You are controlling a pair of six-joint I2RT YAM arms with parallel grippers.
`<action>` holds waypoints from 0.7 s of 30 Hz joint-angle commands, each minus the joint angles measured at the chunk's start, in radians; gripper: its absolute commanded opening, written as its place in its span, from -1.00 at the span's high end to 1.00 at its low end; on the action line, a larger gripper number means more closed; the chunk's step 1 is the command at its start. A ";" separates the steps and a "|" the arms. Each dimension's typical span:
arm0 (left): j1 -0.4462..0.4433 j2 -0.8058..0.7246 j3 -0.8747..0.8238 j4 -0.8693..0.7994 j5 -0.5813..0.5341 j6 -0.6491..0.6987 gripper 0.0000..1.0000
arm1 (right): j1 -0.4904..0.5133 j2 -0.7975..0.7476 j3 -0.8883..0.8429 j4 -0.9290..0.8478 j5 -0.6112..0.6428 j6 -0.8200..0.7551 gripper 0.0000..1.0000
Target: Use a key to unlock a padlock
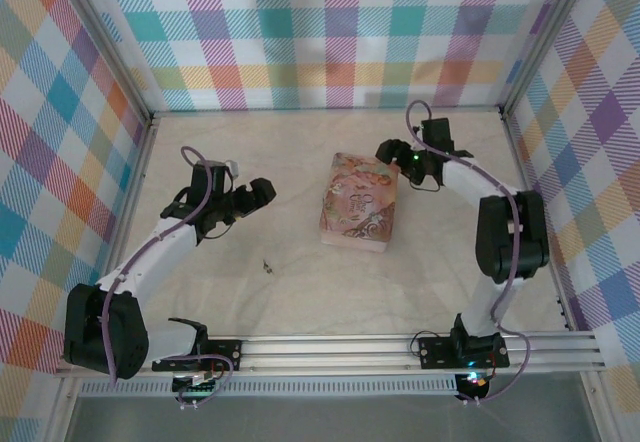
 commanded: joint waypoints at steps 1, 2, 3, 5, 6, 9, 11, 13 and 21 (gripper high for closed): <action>-0.011 0.006 0.027 -0.026 -0.011 0.007 -0.86 | 0.057 0.057 0.085 -0.053 -0.043 -0.020 -0.68; -0.011 0.008 0.033 -0.022 -0.013 0.005 -0.87 | 0.073 0.074 0.107 -0.062 -0.051 -0.027 -0.67; -0.011 0.012 0.038 -0.018 -0.015 0.004 -0.87 | 0.089 0.090 0.131 -0.073 -0.053 -0.036 -0.66; -0.011 0.026 0.059 -0.014 -0.020 0.002 -0.87 | 0.124 0.120 0.183 -0.108 -0.057 -0.073 -0.67; -0.011 0.036 0.069 -0.013 -0.022 0.001 -0.87 | 0.137 0.131 0.205 -0.127 -0.061 -0.090 -0.67; -0.011 0.084 0.119 -0.012 -0.024 0.005 -0.87 | 0.161 0.141 0.257 -0.195 -0.042 -0.134 -0.71; -0.011 0.131 0.165 -0.015 -0.019 0.011 -0.87 | 0.161 0.103 0.241 -0.211 -0.004 -0.145 -0.75; -0.011 0.179 0.213 -0.011 -0.002 0.019 -0.86 | 0.161 0.048 0.208 -0.220 0.044 -0.152 -0.77; -0.011 0.475 0.520 -0.080 0.136 0.094 -0.74 | 0.162 -0.264 -0.048 -0.261 0.183 -0.063 -0.79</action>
